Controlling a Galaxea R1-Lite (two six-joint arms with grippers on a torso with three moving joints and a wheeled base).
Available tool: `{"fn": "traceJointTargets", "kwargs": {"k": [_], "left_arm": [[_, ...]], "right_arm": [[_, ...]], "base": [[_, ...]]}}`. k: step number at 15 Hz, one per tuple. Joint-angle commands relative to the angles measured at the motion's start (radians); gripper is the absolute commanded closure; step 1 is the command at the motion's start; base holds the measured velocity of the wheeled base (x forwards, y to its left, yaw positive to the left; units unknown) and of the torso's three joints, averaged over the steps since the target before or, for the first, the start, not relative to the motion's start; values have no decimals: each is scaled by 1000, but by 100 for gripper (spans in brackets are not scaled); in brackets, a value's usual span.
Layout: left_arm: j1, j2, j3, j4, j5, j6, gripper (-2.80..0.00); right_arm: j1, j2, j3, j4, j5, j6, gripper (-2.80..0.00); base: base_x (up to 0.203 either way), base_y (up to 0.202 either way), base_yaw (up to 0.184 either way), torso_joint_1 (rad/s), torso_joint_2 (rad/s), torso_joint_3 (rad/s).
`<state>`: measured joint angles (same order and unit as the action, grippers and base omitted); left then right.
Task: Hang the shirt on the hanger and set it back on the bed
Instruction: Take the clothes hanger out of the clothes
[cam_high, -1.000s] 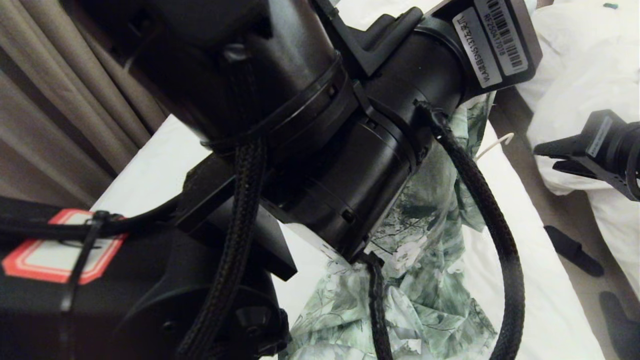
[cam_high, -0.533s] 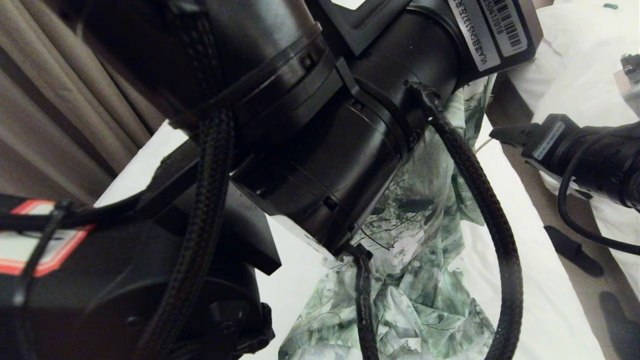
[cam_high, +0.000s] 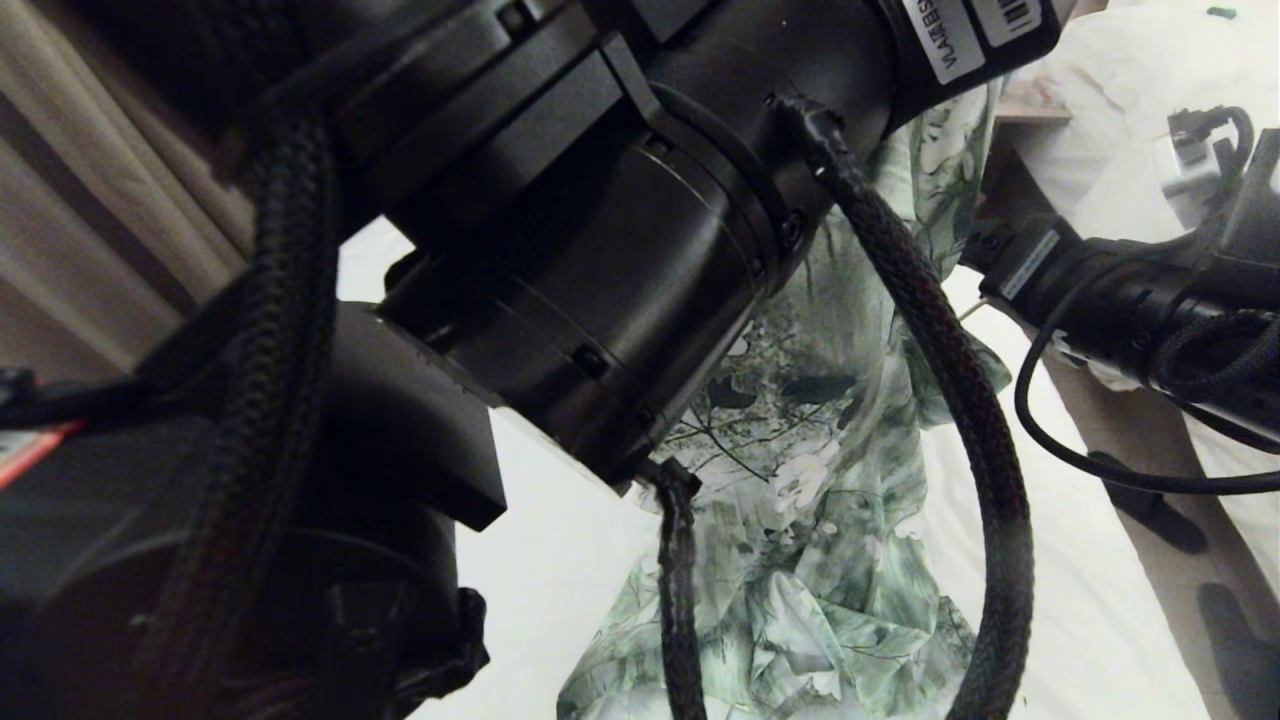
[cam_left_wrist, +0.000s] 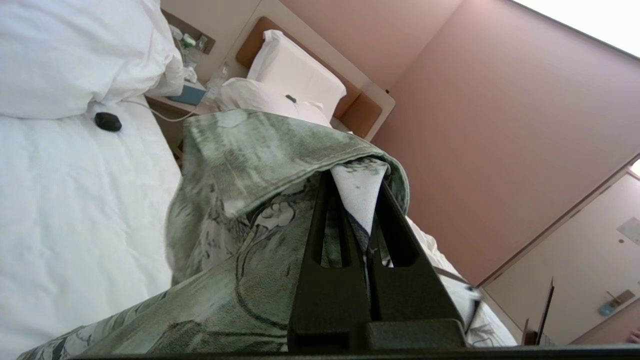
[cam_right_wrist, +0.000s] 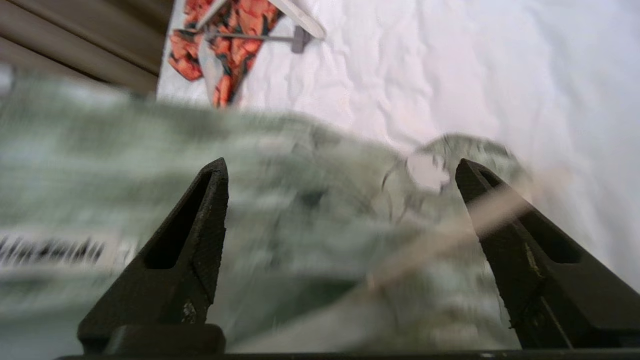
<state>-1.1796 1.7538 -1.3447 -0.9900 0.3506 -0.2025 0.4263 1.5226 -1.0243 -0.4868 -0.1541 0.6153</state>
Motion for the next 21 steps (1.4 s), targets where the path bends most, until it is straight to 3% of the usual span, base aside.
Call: {"fn": "traceJointTargets", "kwargs": {"k": [1,5,6,17,21], "left_arm": [[1,-4,1,-6,2,-2,0],[1,-2,4,-8,2,-3,0],[1,0,2,-9,2,-3,0],[0,4,12,-7,2,-3,0],[-15,6,59,3,-21,-2,0]], "right_arm": [[-24,51,-9,-36,17,4,-280],[-52,72,-69,-47,107,4,-280],[-53,81,-91,-47,118,4,0],[-53,37,-177,-35,142,6,0],[-60,-22,-267,49,140,6,0]], "base": [[0,0,0,0,0,0],[0,0,0,0,0,0],[0,0,0,0,0,0],[0,0,0,0,0,0],[0,0,0,0,0,0]]}}
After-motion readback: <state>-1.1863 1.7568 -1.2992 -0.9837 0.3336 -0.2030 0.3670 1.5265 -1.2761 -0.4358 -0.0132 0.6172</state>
